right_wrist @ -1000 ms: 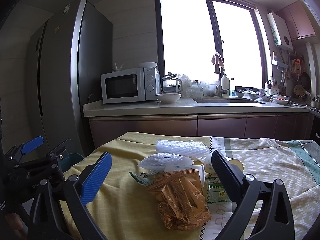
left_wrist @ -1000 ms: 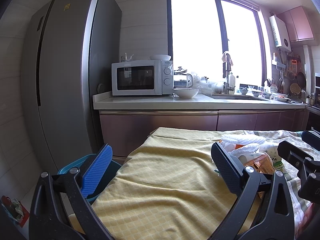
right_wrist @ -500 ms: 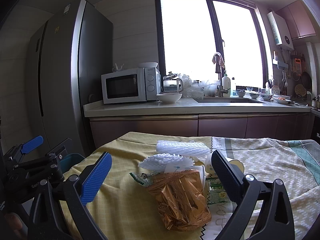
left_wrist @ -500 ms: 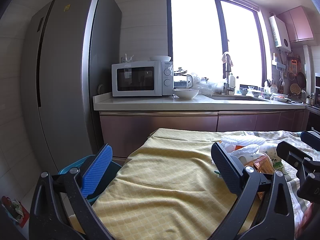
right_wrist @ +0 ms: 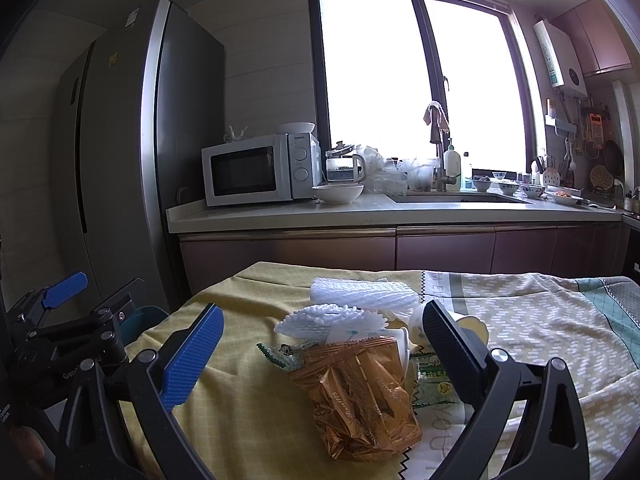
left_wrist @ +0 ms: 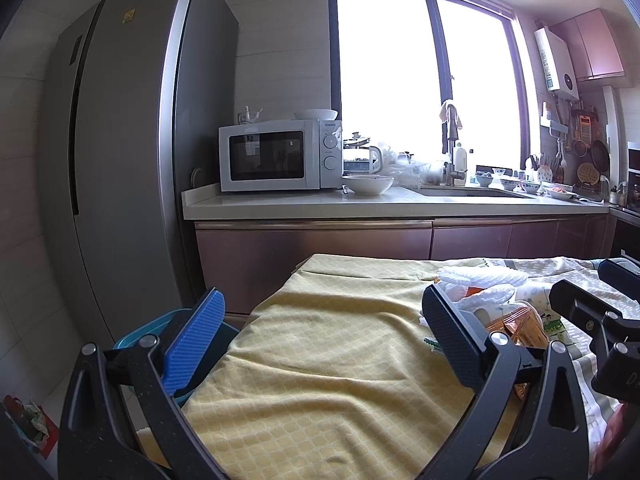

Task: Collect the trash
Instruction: 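Move both tools toward the gold and brown snack wrappers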

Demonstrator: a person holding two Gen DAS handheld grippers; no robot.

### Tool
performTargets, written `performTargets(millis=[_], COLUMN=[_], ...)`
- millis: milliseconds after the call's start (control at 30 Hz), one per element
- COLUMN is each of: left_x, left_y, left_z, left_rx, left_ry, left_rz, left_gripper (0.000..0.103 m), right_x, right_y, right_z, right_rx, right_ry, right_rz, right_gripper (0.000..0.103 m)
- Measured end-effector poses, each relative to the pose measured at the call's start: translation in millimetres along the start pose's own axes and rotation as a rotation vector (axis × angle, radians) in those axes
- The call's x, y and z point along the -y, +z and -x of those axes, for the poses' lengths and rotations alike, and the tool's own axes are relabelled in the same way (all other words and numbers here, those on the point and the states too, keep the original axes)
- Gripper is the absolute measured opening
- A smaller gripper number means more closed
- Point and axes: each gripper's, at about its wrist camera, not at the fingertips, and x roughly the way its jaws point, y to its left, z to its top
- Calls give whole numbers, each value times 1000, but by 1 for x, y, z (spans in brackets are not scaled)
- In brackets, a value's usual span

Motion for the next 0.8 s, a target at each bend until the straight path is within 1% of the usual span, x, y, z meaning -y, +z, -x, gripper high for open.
performTargets(millis=[133,267,500,567,600,633,667,733,767,800], left_x=[3,13,51,68,74,80,86,96,101,106], left_y=[-2,-8,-26,-34,-36,-39,-42,-47,-50,-52], left_z=[-6,-18,-45,-50,-54,-58,-63,-72,-77,-82], left_rx=[-30,-110,-249,-274,-293,-314,-337,-383,-404,-420], left_ry=[-33,-122,-389,-442,-469,-504,-540,-600,-631,-649], left_rz=[-6,-22,-80,-96,-100,-97,-93,-80,-78,-74], left_gripper=[97,97,97,94,90,86,86,78,76,74], right_x=[9,25,55,61,65,68,71,77,79,82], right_y=[-4,-9,-21,-24,-25,-27,-28,-29,-30,-31], right_z=[0,-3,-11,-13,-14,-15,-16,-18,-19,-20], right_rx=[-11,-41,-109,-126,-134,-141,-148,-162,-168,-173], right_ry=[-7,-31,-62,-66,-67,-66,-66,-67,-68,-68], right_rz=[-7,-28,-72,-83,-87,-92,-97,-108,-113,-117], right_gripper=[96,96,96,96,94,93,92,92,90,89])
